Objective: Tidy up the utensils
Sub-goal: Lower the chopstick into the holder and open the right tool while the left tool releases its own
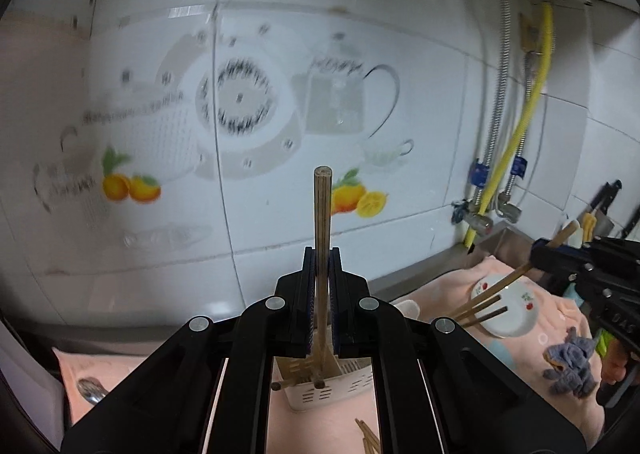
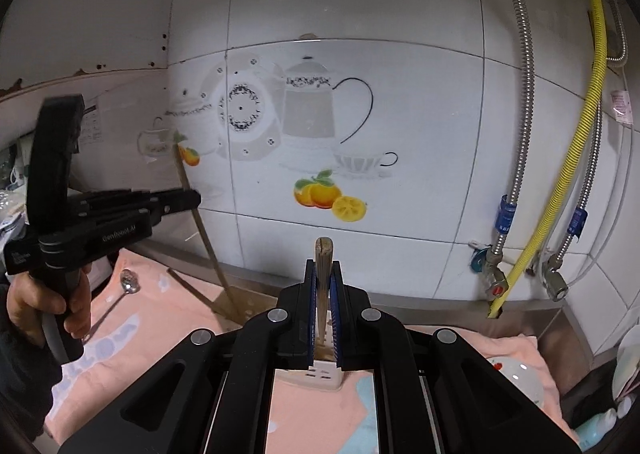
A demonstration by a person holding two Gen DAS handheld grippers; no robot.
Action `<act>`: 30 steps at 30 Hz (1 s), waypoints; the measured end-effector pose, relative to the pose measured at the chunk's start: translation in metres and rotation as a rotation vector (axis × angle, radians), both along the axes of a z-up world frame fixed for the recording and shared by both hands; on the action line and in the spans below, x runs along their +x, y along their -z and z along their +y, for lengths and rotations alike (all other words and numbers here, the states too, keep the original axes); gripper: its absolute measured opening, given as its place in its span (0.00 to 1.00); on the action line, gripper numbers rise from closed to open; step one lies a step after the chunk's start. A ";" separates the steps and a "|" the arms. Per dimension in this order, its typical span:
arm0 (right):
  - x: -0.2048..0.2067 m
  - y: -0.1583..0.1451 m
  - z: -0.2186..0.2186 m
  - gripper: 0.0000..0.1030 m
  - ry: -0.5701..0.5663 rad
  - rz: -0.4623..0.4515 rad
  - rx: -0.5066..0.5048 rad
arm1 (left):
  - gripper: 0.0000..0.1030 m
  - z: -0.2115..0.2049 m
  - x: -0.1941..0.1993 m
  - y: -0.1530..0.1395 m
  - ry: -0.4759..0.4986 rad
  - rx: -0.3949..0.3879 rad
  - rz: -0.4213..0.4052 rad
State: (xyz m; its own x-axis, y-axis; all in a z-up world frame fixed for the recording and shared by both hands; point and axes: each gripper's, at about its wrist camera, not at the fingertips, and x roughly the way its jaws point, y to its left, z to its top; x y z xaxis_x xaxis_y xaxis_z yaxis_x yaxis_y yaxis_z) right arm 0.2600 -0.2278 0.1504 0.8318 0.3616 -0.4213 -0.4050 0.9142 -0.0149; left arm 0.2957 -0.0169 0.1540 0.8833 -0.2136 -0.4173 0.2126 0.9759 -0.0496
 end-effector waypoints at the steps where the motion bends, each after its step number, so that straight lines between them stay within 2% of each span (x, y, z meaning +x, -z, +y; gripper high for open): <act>1: 0.003 0.003 0.001 0.06 -0.005 0.012 -0.005 | 0.05 0.002 0.004 0.006 -0.005 -0.003 0.013; 4: 0.013 0.012 0.007 0.06 0.003 0.038 -0.043 | 0.05 0.005 0.012 0.018 -0.012 -0.005 0.038; 10: 0.034 0.039 0.009 0.06 0.006 0.114 -0.036 | 0.05 0.013 0.023 0.039 -0.016 -0.022 0.099; 14: 0.041 0.052 0.010 0.06 0.007 0.138 -0.039 | 0.08 0.020 0.022 0.044 -0.028 -0.033 0.109; 15: 0.041 0.053 0.010 0.07 0.010 0.139 -0.039 | 0.14 0.020 0.021 0.044 -0.029 -0.032 0.108; 16: 0.040 0.054 0.010 0.08 0.011 0.137 -0.039 | 0.27 0.021 0.019 0.043 -0.035 -0.031 0.106; 18: 0.038 0.053 0.009 0.16 0.010 0.130 -0.037 | 0.40 0.021 0.013 0.041 -0.045 -0.031 0.098; 21: 0.027 0.049 0.005 0.19 0.020 0.103 -0.036 | 0.45 0.023 0.002 0.036 -0.044 -0.034 0.085; 22: 0.021 0.047 0.004 0.23 0.019 0.096 -0.032 | 0.53 0.024 -0.003 0.035 -0.046 -0.035 0.082; 24: 0.008 0.046 0.001 0.32 0.018 0.080 -0.031 | 0.61 0.026 -0.017 0.032 -0.056 -0.036 0.065; 26: -0.008 0.046 0.000 0.35 0.021 0.061 -0.036 | 0.68 0.029 -0.032 0.032 -0.053 -0.039 0.052; 28: -0.023 0.049 -0.001 0.40 0.012 0.054 -0.034 | 0.81 0.030 -0.043 0.034 -0.063 -0.041 0.050; 30: -0.037 0.056 0.000 0.42 0.005 0.056 -0.036 | 0.84 0.032 -0.057 0.039 -0.065 -0.045 0.052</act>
